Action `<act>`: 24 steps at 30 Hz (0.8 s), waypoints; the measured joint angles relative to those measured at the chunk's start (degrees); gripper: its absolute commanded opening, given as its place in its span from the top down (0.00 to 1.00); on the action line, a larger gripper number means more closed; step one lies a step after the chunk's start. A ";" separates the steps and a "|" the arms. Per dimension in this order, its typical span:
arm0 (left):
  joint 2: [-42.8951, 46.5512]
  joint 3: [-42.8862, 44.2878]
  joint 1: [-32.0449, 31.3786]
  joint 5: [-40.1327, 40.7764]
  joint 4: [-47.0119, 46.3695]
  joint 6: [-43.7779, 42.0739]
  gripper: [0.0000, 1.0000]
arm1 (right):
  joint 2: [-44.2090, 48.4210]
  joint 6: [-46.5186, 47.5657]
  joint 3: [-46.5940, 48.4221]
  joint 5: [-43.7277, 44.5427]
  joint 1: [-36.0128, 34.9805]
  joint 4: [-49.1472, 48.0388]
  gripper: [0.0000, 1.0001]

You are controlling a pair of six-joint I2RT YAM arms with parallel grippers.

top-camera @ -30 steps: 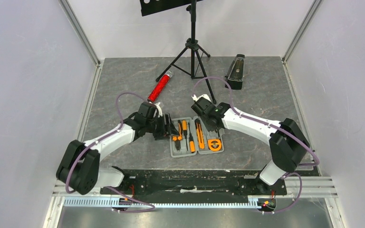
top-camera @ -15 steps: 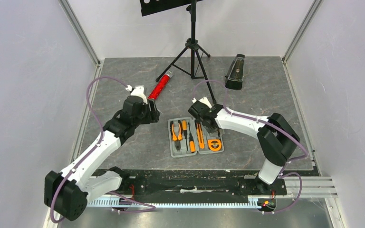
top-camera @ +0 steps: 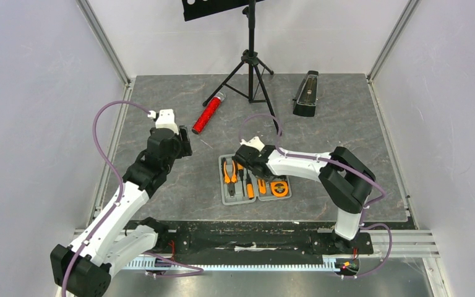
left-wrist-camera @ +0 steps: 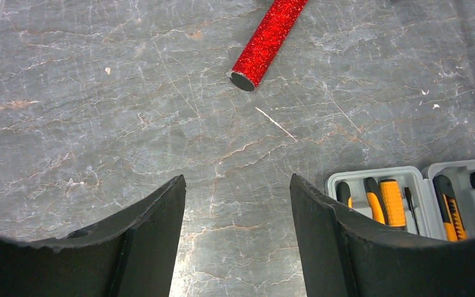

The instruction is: Pack the tool kit

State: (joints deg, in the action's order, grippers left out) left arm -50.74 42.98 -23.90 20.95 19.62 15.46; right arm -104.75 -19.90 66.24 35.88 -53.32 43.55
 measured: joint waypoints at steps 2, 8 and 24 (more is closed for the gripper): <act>0.00 -0.02 0.15 0.02 0.00 -0.24 0.31 | 0.02 0.11 0.81 -1.07 -0.37 0.33 0.55; 0.00 -0.15 0.33 -0.02 0.00 -0.59 0.31 | 4.26 1.53 1.90 -5.77 -0.50 0.26 0.53; -11.13 -0.26 0.24 -17.11 -0.42 4.24 0.31 | 18.27 12.68 -11.04 -29.73 14.64 -14.60 0.71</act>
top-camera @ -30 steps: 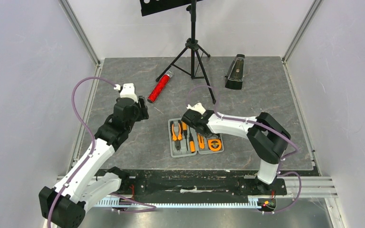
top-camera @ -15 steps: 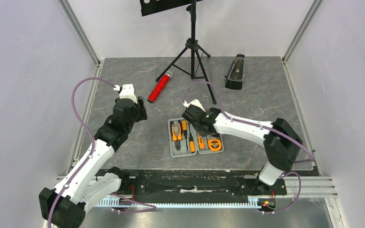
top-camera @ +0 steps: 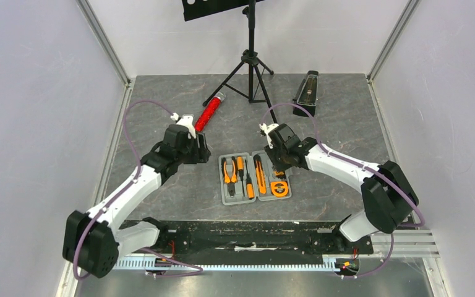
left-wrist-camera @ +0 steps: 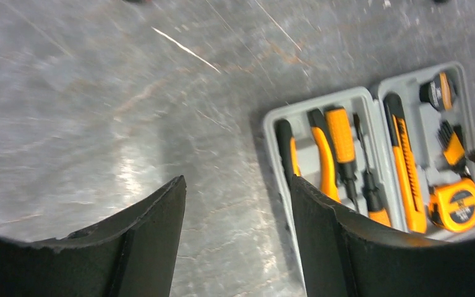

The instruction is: Pack the tool kit

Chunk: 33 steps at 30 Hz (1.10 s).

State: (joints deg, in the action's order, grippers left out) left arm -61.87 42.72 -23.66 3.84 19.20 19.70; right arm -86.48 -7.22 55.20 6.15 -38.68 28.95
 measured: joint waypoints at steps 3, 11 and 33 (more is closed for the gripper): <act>-4.28 0.00 -1.05 -4.57 -0.04 2.60 0.31 | -0.63 0.85 -0.28 -2.56 0.63 -2.32 0.71; -11.69 -0.13 -5.18 -9.16 -0.24 6.27 0.34 | -4.24 1.36 -1.70 -4.87 1.49 -5.62 0.76; -16.79 -0.72 -7.58 -9.94 -2.82 9.09 0.38 | -2.54 -6.40 -3.45 -1.40 2.16 -7.32 0.67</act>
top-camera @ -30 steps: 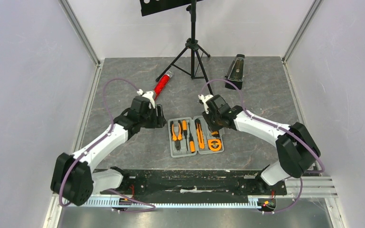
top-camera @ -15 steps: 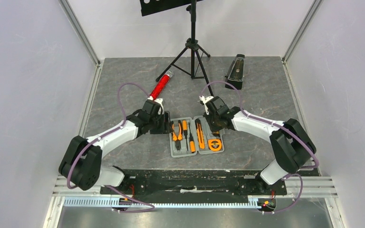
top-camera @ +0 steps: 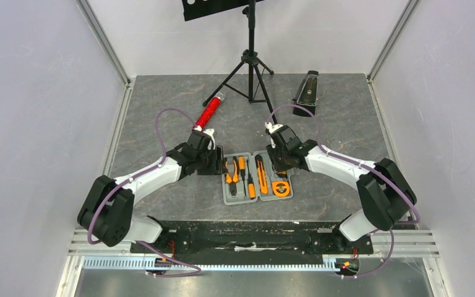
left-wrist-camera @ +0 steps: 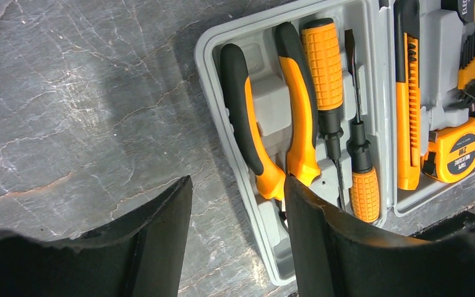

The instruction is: Pack the tool kit

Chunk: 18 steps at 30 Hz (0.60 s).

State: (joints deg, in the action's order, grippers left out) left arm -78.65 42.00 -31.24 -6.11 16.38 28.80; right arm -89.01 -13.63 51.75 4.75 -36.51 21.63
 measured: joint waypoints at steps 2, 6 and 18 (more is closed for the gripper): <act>0.04 0.04 -0.04 -0.04 0.07 0.11 0.38 | 1.66 0.20 0.52 -0.55 0.04 1.62 0.70; 0.07 1.14 -0.02 -0.04 0.92 0.33 0.38 | 3.87 1.14 2.99 -1.49 0.66 3.87 0.74; 0.22 7.76 -0.02 -0.09 3.54 -0.52 0.38 | -0.92 2.38 4.44 -3.76 1.55 8.59 0.84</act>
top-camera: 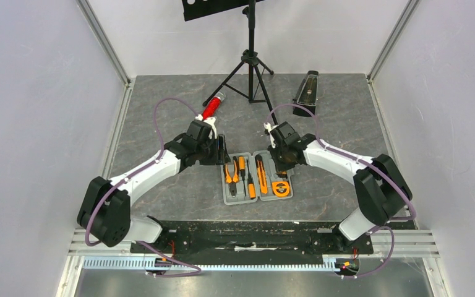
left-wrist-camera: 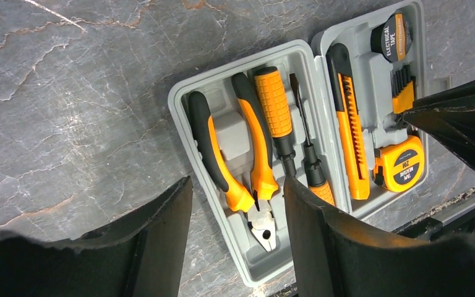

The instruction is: Pack the tool kit

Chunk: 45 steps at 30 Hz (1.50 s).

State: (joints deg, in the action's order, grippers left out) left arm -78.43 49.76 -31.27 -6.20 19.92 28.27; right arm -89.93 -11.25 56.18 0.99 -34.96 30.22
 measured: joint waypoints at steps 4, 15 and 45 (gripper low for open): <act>-0.07 -0.52 -0.02 -0.48 -0.20 0.04 0.38 | -1.95 0.37 0.57 -0.20 0.00 0.85 0.88; -0.61 -1.40 -0.11 -1.55 -0.31 0.04 0.39 | -3.76 0.39 3.54 0.04 0.00 2.54 0.88; -1.95 -2.34 -0.11 -1.90 -0.74 0.04 0.39 | -7.34 1.68 5.81 0.79 0.48 4.57 0.94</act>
State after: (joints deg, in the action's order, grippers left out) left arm -80.38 47.42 -31.38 -8.10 19.18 28.32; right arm -97.27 -9.56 62.00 1.78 -34.48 34.79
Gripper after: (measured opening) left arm 0.615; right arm 0.064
